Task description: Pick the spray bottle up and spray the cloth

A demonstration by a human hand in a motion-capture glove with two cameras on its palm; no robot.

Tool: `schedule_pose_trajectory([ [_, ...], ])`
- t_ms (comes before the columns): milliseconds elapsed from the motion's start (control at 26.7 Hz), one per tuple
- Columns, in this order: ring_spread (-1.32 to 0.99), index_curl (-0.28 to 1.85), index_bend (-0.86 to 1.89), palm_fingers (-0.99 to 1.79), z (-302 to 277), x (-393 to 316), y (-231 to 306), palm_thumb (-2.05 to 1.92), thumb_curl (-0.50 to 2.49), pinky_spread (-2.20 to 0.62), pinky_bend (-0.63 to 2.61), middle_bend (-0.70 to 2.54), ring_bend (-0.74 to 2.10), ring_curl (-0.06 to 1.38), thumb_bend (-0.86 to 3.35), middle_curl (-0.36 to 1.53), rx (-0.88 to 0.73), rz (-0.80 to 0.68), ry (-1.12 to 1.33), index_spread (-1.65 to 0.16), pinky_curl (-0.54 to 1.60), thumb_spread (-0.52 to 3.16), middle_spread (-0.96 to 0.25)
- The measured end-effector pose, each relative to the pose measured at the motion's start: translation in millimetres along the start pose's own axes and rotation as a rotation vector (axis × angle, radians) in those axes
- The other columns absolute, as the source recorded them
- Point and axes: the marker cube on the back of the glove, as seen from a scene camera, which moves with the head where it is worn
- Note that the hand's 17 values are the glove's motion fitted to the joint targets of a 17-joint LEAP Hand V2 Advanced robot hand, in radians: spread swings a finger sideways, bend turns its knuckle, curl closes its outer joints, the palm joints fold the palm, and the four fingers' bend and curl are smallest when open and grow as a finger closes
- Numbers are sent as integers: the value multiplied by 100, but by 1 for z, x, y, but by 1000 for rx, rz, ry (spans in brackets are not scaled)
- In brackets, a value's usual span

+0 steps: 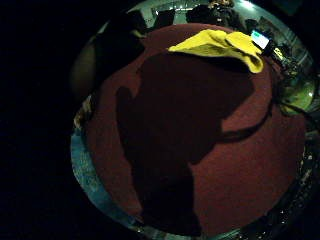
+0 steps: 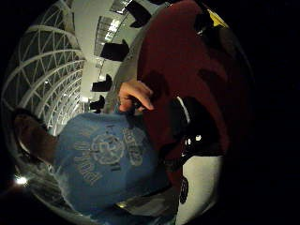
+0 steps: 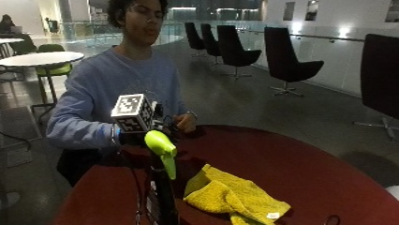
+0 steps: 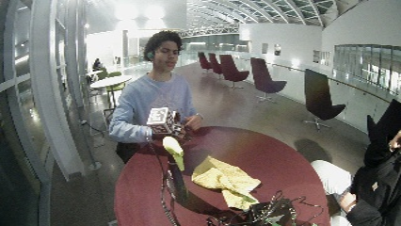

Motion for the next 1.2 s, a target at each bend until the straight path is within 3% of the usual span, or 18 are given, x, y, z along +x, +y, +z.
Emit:
schedule_pose_trajectory([
  [225,5,31,20,66,-46,43,-3,63,25,23,16,35,22,21,28,29,108,42,-86,-34,20,112,-3],
  [450,4,31,15,73,-80,65,15,65,27,24,17,34,28,25,25,31,339,36,-395,-33,21,115,-3],
  [675,3,32,16,76,-96,88,44,68,29,24,16,35,31,28,22,34,517,130,-640,-32,22,118,-4],
  [1200,2,34,15,71,-124,163,-2,77,35,23,19,32,31,32,18,37,680,410,-441,-31,25,118,-5],
])
